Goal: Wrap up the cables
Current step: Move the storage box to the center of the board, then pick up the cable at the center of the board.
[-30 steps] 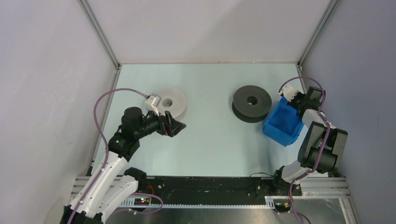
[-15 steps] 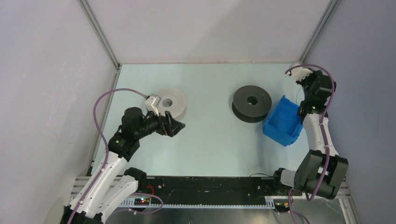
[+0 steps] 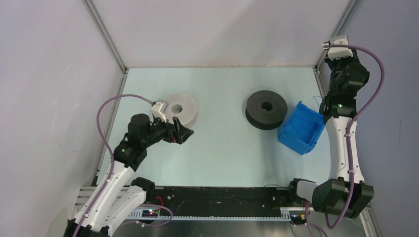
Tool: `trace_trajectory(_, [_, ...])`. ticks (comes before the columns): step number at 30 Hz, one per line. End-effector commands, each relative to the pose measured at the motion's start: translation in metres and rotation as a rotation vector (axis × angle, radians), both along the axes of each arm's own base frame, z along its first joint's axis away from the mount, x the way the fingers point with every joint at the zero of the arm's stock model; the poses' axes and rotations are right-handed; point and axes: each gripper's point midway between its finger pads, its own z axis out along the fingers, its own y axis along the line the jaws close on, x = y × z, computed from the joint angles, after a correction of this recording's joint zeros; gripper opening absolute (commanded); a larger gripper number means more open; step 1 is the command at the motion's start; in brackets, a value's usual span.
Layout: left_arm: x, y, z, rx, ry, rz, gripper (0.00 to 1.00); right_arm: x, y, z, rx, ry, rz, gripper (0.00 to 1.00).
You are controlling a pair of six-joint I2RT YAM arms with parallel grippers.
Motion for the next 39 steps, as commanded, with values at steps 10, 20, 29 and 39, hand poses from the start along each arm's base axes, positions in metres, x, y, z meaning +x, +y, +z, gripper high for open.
trace_trajectory(10, [0.003,0.0,0.021,-0.006,-0.071,-0.008,1.0,0.032,-0.043,-0.197,0.718,0.408,-0.125,0.57])
trace_trajectory(20, [0.003,-0.001,0.019,-0.001,-0.059,-0.021,1.0,0.055,-0.065,-0.302,0.992,0.676,-0.168,0.59])
trace_trajectory(29, [0.004,-0.002,0.015,0.015,-0.043,-0.028,0.98,0.061,-0.069,-0.364,1.092,0.791,-0.221,0.59])
trace_trajectory(39, [0.008,0.003,0.011,0.025,-0.027,-0.005,0.98,0.054,-0.094,-0.349,1.024,0.72,-0.357,0.11])
